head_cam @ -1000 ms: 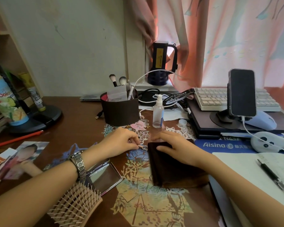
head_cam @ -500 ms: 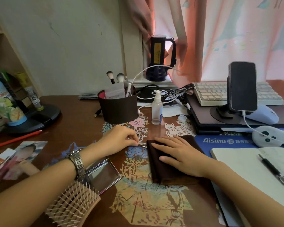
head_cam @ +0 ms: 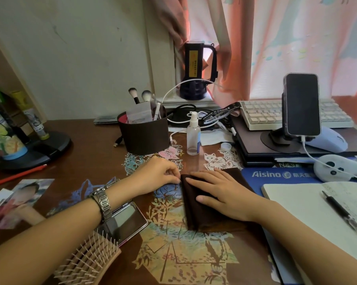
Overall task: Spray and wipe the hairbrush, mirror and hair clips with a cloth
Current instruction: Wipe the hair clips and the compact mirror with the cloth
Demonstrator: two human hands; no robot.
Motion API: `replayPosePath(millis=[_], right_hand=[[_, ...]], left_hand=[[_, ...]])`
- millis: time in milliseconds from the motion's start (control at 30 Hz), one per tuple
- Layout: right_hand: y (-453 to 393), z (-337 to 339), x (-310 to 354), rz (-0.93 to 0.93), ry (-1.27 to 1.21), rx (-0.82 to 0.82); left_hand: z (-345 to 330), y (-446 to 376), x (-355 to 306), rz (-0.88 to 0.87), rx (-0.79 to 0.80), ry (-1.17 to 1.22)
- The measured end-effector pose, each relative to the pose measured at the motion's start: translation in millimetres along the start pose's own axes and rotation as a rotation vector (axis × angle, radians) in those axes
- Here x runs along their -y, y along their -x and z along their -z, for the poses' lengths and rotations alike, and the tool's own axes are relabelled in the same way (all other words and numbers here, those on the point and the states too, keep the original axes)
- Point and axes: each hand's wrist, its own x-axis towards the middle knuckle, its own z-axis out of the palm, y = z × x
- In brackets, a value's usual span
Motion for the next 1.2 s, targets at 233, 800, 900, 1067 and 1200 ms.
replayPosePath(millis=[233,800,900,1067,1200], right_hand=[[0,1,2,-0.008,-0.039,-0.041],[0,-1,3,-0.032,0.035,-0.028],[1,-1,3,-0.037,0.034,-0.021],[0,0,3,-0.043,0.028,-0.01],[-1,-2,2,-0.039,0.033,-0.01]], left_hand=[[0,3,-1,0.035,-0.004,0.119],[1,4,4,-0.014,-0.022,0.124],[5,9,7,-0.015,-0.017,0.105],[10,17,17,0.016,-0.015,0.08],[15,23,22,0.041,-0.019,0.027]])
